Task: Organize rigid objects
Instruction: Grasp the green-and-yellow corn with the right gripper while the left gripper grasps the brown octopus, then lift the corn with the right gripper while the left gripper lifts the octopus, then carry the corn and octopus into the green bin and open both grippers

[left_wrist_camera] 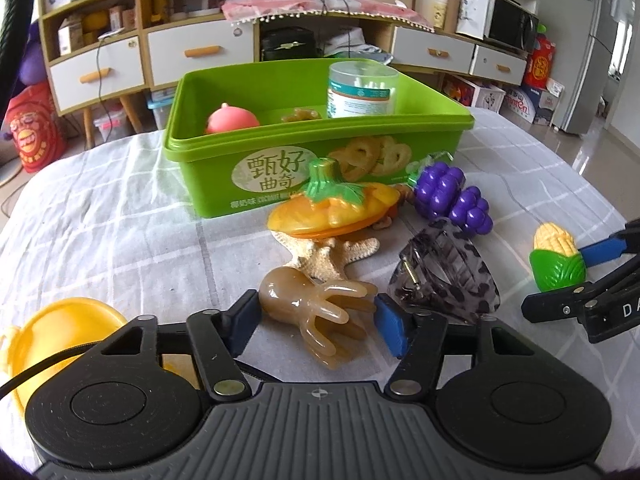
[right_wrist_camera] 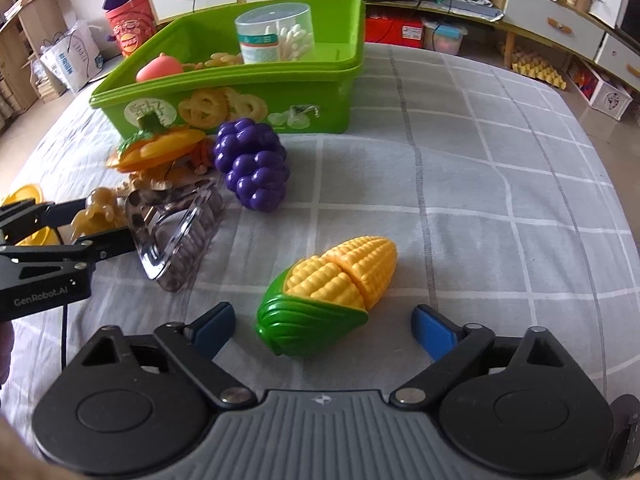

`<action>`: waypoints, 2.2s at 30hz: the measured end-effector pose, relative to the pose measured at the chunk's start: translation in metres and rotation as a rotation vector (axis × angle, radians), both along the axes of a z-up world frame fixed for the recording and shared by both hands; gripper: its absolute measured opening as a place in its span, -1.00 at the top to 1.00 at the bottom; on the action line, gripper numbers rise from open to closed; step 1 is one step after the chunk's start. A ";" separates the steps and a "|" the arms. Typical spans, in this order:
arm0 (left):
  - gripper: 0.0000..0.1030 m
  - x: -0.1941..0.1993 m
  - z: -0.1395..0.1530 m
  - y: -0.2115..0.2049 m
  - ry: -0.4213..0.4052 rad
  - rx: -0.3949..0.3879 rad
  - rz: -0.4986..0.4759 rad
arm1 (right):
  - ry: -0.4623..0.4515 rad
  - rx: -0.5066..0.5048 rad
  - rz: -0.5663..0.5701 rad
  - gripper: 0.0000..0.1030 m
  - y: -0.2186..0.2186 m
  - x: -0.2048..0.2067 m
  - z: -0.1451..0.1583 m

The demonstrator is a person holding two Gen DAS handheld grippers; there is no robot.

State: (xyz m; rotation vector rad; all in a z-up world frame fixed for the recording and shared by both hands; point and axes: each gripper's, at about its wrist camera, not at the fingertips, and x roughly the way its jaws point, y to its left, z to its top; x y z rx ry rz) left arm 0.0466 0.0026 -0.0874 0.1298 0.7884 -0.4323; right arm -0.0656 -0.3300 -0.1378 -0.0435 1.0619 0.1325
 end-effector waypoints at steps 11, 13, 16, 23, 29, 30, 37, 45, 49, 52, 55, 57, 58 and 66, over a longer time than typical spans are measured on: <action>-0.27 0.004 0.005 0.004 0.047 -0.028 0.033 | -0.015 0.031 -0.063 0.35 -0.012 0.005 0.010; -0.27 0.004 0.005 0.005 0.052 -0.032 0.039 | -0.010 0.059 -0.082 0.35 -0.016 0.006 0.011; -0.27 0.003 0.007 0.006 0.055 -0.032 0.044 | -0.009 0.084 -0.101 0.36 -0.019 0.007 0.013; -0.27 0.003 0.013 0.009 0.066 -0.056 0.057 | -0.021 0.137 -0.114 0.36 -0.023 0.009 0.023; -0.27 0.005 0.020 0.013 0.078 -0.088 0.083 | -0.004 0.238 -0.133 0.36 -0.029 0.010 0.030; -0.27 0.005 0.022 0.014 0.078 -0.095 0.087 | -0.002 0.260 -0.138 0.36 -0.030 0.010 0.031; -0.27 0.004 0.036 0.017 0.063 -0.145 0.102 | 0.002 0.404 -0.182 0.36 -0.039 0.011 0.044; -0.27 0.007 0.053 0.014 0.039 -0.174 0.112 | -0.021 0.513 -0.227 0.36 -0.044 0.016 0.060; -0.27 0.010 0.059 0.008 0.014 -0.171 0.109 | -0.039 0.545 -0.248 0.36 -0.044 0.022 0.066; -0.27 0.014 0.062 0.002 -0.002 -0.164 0.108 | -0.055 0.566 -0.267 0.36 -0.043 0.028 0.070; -0.27 0.019 0.064 -0.004 -0.015 -0.157 0.110 | -0.072 0.590 -0.279 0.36 -0.041 0.033 0.076; -0.27 0.022 0.066 -0.008 -0.021 -0.157 0.113 | -0.086 0.607 -0.285 0.36 -0.040 0.037 0.079; -0.27 0.023 0.066 -0.009 -0.025 -0.157 0.115 | -0.094 0.617 -0.288 0.36 -0.039 0.039 0.080; -0.27 0.039 0.070 -0.025 -0.088 -0.120 0.149 | -0.130 0.680 -0.321 0.36 -0.031 0.058 0.081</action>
